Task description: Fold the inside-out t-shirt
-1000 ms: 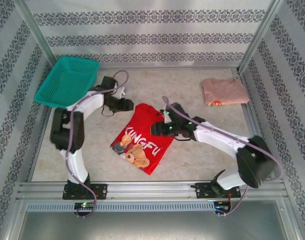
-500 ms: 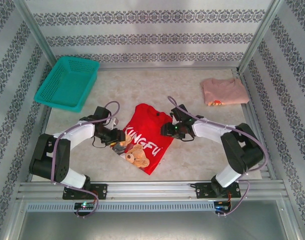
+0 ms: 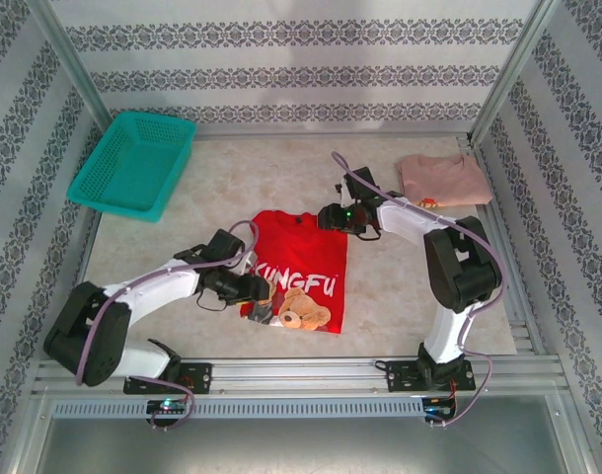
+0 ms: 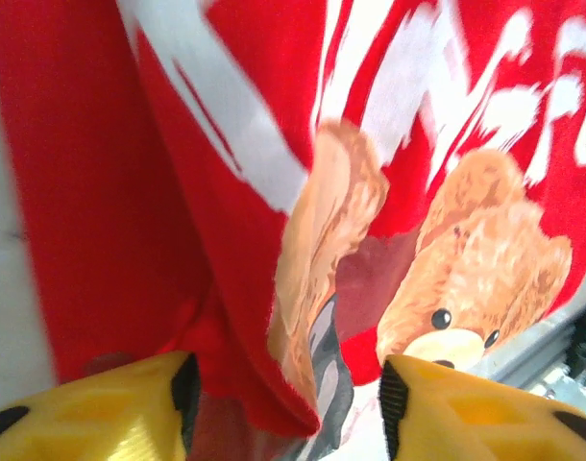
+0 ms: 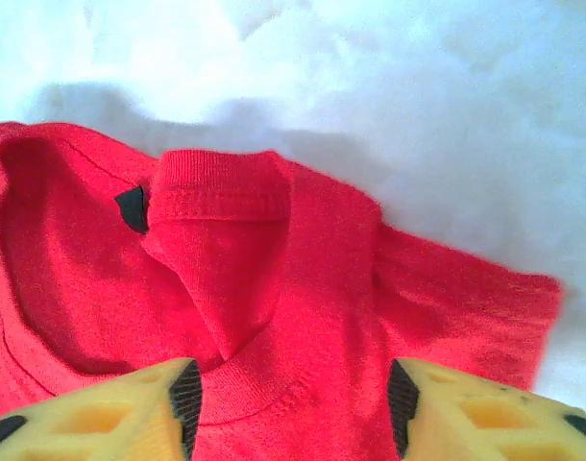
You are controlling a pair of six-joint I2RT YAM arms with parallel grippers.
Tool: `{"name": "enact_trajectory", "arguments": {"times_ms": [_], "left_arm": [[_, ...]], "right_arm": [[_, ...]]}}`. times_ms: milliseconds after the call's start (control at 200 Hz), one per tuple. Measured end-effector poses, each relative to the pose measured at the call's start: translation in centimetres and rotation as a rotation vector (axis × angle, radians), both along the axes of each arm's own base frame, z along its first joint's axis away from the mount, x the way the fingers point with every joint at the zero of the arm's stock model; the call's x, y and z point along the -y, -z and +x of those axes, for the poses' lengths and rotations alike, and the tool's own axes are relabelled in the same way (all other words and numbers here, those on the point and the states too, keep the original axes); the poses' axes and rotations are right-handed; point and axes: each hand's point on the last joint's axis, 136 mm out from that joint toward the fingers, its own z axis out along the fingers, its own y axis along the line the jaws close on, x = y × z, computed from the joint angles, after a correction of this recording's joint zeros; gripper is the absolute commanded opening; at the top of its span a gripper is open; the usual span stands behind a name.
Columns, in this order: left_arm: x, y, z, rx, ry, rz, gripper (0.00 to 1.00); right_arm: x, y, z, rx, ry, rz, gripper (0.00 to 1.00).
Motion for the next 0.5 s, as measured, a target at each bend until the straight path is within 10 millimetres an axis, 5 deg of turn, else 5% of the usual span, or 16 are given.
{"name": "enact_trajectory", "arguments": {"times_ms": [125,255,400,500], "left_arm": [[-1.9,-2.5,4.3,0.126,-0.101,0.0,0.81],[-3.4,-4.1,10.6,0.241,-0.166,0.004,0.87],[-3.3,-2.9,17.9,0.28,-0.161,0.001,0.9],[-3.1,-1.2,20.6,0.267,-0.139,-0.002,0.9]], "right_arm": [[1.9,-1.4,0.3,0.03,0.004,-0.014,0.68],[3.6,-1.6,1.2,0.039,0.029,-0.026,0.75],[3.3,-1.0,2.0,0.025,0.023,-0.033,0.81],[3.1,-0.1,2.2,0.006,0.018,-0.035,0.81]]}}
